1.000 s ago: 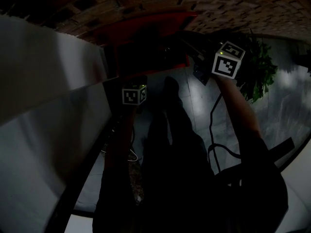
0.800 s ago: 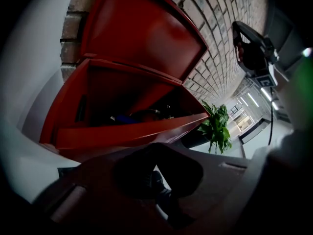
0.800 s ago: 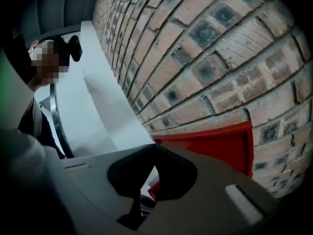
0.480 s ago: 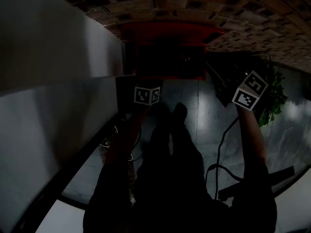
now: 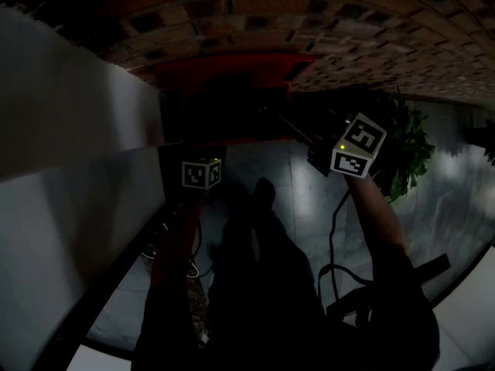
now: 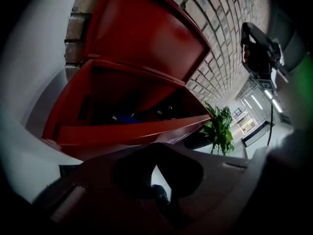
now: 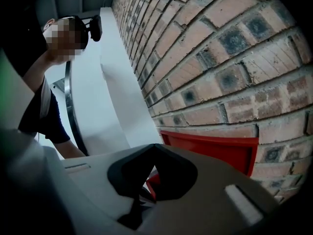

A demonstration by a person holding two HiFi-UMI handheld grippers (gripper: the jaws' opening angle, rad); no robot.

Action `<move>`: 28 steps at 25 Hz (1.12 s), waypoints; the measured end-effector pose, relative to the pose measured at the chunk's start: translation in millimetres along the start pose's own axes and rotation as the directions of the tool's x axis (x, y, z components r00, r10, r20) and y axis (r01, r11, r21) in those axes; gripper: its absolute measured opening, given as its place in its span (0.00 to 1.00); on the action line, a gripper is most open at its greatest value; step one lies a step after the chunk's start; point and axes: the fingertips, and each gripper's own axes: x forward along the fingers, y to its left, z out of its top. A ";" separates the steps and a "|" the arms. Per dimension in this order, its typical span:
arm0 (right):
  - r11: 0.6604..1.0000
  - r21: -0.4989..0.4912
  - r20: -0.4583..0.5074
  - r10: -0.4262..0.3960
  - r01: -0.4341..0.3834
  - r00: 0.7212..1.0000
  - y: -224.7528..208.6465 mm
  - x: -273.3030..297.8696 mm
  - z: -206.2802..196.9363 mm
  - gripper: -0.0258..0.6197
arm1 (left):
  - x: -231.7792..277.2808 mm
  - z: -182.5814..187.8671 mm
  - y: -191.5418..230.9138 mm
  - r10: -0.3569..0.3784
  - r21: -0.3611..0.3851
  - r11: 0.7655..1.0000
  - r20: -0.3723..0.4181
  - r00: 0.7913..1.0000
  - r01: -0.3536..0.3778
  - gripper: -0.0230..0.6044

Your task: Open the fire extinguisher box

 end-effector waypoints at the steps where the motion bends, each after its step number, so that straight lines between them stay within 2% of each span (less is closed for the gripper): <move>1: 1.000 0.001 -0.001 0.006 -0.006 1.000 0.9 -3.9 -1.9 0.04 | 1.1 0.2 -1.5 0.000 -0.001 1.000 0.000 1.000 0.000 0.04; 5: 1.000 -0.005 -0.009 0.013 -0.013 1.000 1.5 -19.5 -7.4 0.04 | 5.5 2.5 -4.8 0.016 0.011 1.000 -0.002 1.000 -0.016 0.04; 9: 0.999 -0.023 -0.006 0.033 -0.033 0.999 5.1 -30.4 -10.6 0.04 | 6.8 -0.1 -3.2 0.059 0.073 0.996 -0.002 0.998 -0.059 0.04; 14: 0.997 -0.077 0.004 0.009 -0.008 1.000 7.8 -40.3 -6.5 0.04 | 6.1 1.2 -9.7 0.057 0.069 0.996 0.014 0.998 -0.058 0.04; 17: 0.992 -0.129 0.031 -0.006 0.010 0.999 13.5 -41.3 2.8 0.04 | 4.7 10.2 -28.2 0.003 0.170 0.985 0.047 0.999 -0.011 0.04; 19: 0.988 -0.153 0.047 -0.007 0.015 0.999 19.4 -42.5 8.3 0.04 | 7.0 12.2 -34.3 0.005 0.226 0.974 0.042 0.999 -0.015 0.04; 24: 0.980 -0.196 0.072 -0.012 0.026 0.997 29.9 -46.7 12.2 0.04 | 12.8 12.1 -34.0 0.000 0.193 0.981 0.074 0.997 -0.015 0.04; 28: 0.951 -0.300 0.081 -0.044 0.067 0.996 37.4 -49.3 22.8 0.04 | 14.0 11.9 -34.6 0.001 0.201 0.979 0.077 0.997 -0.016 0.04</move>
